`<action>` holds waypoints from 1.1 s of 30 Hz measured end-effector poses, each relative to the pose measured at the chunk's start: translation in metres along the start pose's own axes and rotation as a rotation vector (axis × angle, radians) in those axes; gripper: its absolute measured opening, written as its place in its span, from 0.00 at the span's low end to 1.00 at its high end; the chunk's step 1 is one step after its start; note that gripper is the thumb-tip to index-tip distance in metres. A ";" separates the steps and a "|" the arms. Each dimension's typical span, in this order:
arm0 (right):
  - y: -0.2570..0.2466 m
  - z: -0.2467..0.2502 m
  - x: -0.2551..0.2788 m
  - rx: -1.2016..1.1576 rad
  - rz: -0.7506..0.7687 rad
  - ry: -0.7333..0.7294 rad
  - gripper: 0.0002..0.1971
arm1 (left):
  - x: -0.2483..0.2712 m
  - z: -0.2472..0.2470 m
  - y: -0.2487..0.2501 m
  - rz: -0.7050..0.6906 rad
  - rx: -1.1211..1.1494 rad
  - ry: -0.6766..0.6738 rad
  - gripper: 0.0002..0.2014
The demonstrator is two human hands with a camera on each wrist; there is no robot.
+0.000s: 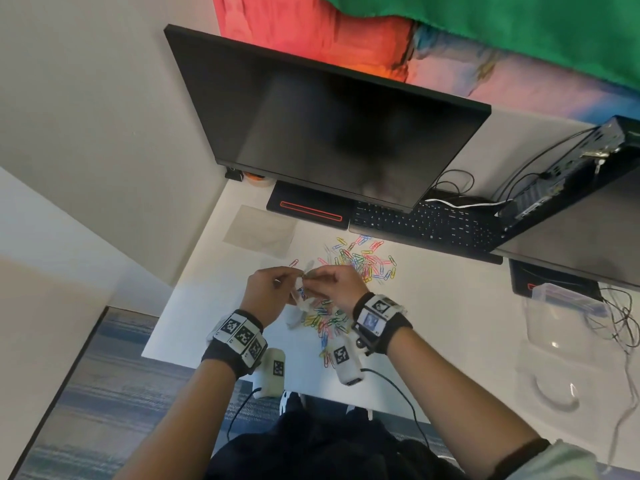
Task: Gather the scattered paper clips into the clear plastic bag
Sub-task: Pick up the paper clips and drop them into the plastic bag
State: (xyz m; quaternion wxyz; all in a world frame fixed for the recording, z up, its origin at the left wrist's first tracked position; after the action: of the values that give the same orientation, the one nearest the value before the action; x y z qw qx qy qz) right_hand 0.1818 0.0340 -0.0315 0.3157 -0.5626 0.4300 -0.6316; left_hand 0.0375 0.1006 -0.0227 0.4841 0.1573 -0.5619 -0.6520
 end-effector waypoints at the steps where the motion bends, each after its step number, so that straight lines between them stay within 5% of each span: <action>1: 0.000 -0.001 -0.002 0.097 0.036 0.052 0.10 | 0.001 0.000 0.001 -0.003 -0.004 -0.002 0.09; 6: -0.020 -0.021 -0.004 0.700 0.239 -0.011 0.10 | 0.002 0.003 0.001 -0.015 -0.023 0.008 0.09; 8: -0.031 -0.020 -0.001 0.706 0.284 -0.029 0.09 | 0.002 0.010 0.000 -0.021 -0.007 0.027 0.09; 12: -0.035 0.013 0.001 0.411 0.279 0.187 0.09 | 0.004 0.033 -0.001 -0.027 -0.004 0.092 0.09; 14: -0.023 0.019 -0.004 0.522 0.235 0.224 0.12 | 0.004 0.045 -0.003 -0.017 0.014 0.122 0.09; 17: 0.020 -0.022 -0.009 0.957 0.201 -0.158 0.15 | 0.002 0.058 -0.008 0.000 0.014 0.148 0.09; 20: 0.073 -0.059 -0.004 1.392 0.334 -0.487 0.24 | 0.001 0.068 -0.011 0.004 -0.005 0.175 0.10; 25: 0.102 -0.044 -0.008 1.671 0.320 -0.438 0.37 | 0.002 0.080 -0.020 0.014 0.017 0.199 0.10; 33: 0.105 0.001 -0.016 1.651 0.205 -0.358 0.34 | 0.003 0.074 -0.030 0.036 0.023 0.179 0.12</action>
State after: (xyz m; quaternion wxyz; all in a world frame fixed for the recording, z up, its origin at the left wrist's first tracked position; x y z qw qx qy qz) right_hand 0.1769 0.0026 -0.1330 0.7436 -0.2014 -0.1764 -0.6126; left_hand -0.0332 0.1386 -0.0247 0.5424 0.2104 -0.5264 -0.6201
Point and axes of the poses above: each hand's wrist, its own x-axis away from the middle knuckle, its own z-axis out of the back of the hand, y = z × x, the point moved 7 cm from there along -x, towards the middle knuckle, and after that the axes turned 3 degrees about -y, right-handed, at the moved point
